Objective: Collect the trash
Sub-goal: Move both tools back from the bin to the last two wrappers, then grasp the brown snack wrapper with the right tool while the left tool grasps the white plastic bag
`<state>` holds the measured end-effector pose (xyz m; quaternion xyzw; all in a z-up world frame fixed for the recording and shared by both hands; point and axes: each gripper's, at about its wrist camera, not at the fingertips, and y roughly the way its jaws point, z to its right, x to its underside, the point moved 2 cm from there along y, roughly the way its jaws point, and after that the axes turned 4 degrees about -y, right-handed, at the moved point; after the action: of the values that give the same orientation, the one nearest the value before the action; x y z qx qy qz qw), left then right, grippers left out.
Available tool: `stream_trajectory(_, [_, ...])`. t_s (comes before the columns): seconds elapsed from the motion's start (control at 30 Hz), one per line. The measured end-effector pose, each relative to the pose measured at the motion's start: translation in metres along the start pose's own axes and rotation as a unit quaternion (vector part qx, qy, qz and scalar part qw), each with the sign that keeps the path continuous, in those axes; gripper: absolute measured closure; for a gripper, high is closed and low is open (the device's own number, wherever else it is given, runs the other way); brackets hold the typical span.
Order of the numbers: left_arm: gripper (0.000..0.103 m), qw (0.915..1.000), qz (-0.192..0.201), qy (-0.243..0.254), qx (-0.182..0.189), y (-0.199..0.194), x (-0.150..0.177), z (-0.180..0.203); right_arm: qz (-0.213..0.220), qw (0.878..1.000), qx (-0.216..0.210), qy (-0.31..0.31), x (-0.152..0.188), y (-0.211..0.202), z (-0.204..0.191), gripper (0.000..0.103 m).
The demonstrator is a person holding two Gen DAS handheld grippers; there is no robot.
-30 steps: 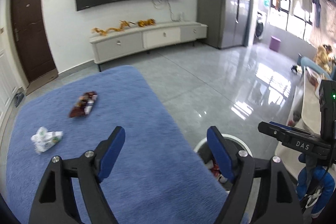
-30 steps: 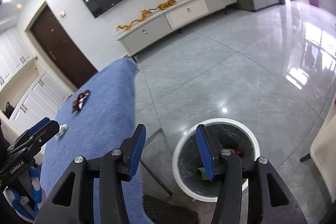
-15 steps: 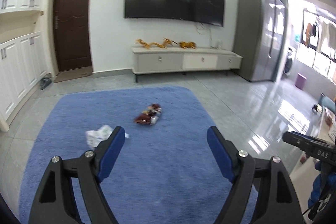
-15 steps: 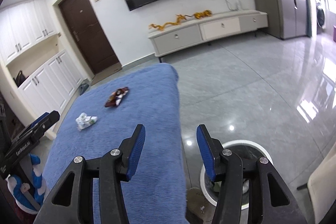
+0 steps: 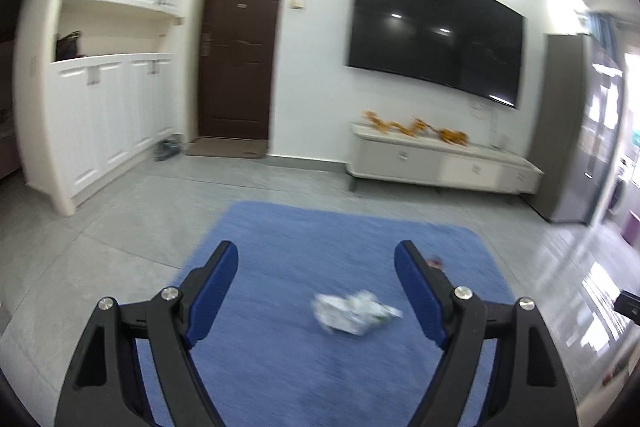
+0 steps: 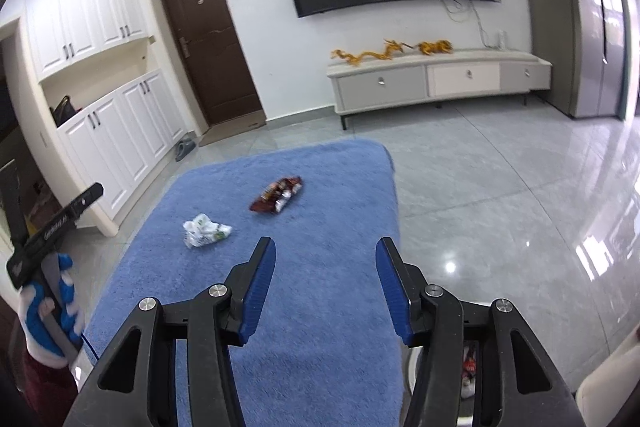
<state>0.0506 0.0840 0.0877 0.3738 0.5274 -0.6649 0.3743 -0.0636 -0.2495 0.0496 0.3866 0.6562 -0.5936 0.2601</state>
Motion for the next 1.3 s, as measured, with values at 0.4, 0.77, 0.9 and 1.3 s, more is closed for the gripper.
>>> stream_trajectory(0.4, [0.018, 0.9920, -0.110, -0.011, 0.060, 0.096, 0.045, -0.011, -0.031, 0.997, -0.057, -0.035, -0.044, 0.101, -0.046, 0.043])
stream_trajectory(0.77, [0.018, 0.9757, -0.200, 0.000, 0.089, 0.187, 0.097, 0.016, -0.118, 0.989, -0.085, 0.005, -0.046, 0.260, -0.055, 0.042])
stream_trajectory(0.9, [0.018, 0.9704, -0.224, -0.009, 0.091, 0.210, 0.106, 0.015, -0.140, 0.984, -0.098, 0.042, -0.042, 0.304, -0.051, 0.042])
stream_trajectory(1.3, [0.041, 0.9675, -0.233, -0.004, 0.099, 0.206, 0.113, 0.016, -0.153, 0.978, -0.113, 0.081, -0.036, 0.343, -0.050, 0.068])
